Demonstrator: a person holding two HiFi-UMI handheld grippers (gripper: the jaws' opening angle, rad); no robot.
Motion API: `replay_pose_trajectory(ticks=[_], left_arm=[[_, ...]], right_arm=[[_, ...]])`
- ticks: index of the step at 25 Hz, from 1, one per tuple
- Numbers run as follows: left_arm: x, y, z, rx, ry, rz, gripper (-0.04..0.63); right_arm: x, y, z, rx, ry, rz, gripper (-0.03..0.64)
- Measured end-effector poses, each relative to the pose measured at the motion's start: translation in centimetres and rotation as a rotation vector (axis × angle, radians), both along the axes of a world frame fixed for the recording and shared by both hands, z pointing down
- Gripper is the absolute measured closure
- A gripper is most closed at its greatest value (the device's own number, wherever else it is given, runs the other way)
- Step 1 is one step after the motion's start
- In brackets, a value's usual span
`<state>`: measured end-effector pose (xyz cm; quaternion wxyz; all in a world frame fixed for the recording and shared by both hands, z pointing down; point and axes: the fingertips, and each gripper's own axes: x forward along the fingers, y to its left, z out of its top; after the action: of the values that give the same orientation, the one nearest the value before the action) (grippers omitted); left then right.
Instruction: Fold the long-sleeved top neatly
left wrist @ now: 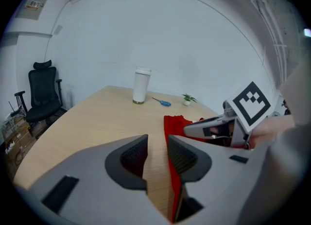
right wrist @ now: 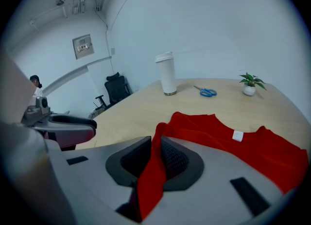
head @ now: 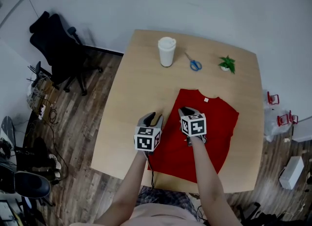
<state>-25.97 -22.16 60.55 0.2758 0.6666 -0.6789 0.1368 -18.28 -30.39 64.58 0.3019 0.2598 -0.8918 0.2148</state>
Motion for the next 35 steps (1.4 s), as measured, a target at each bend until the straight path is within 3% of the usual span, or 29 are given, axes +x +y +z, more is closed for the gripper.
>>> replay_pose_trajectory(ticks=[7,14,19,25,32,35], left_arm=[[-0.6,0.6,-0.1,0.002,-0.004,-0.003,0.468],[1.5,-1.7,-1.1,0.012,-0.039,0.110,0.453],[4.3,-5.7,-1.8,0.000,-0.079,0.258,0.437],[6.8,-10.4,-1.8,-0.045,-0.149,0.397,0.437],[7.4,-15.1,0.5,-0.123,-0.246,0.521,0.428],[7.3,-16.7,2.2,-0.178,-0.255,0.549,0.428]], right_arm=[[-2.0,0.7,-1.3,-0.016,-0.089,-0.008,0.451],[3.8,-1.7,-5.8,0.081,-0.129,0.074,0.426],[11.1,-4.5,-7.7,0.170,-0.047,0.117,0.426],[19.3,-7.6,-7.7,0.191,0.037,0.163,0.426],[23.9,-11.1,-5.7,0.199,0.150,0.119,0.427],[24.9,-12.5,-4.2,0.196,0.205,0.073,0.429]])
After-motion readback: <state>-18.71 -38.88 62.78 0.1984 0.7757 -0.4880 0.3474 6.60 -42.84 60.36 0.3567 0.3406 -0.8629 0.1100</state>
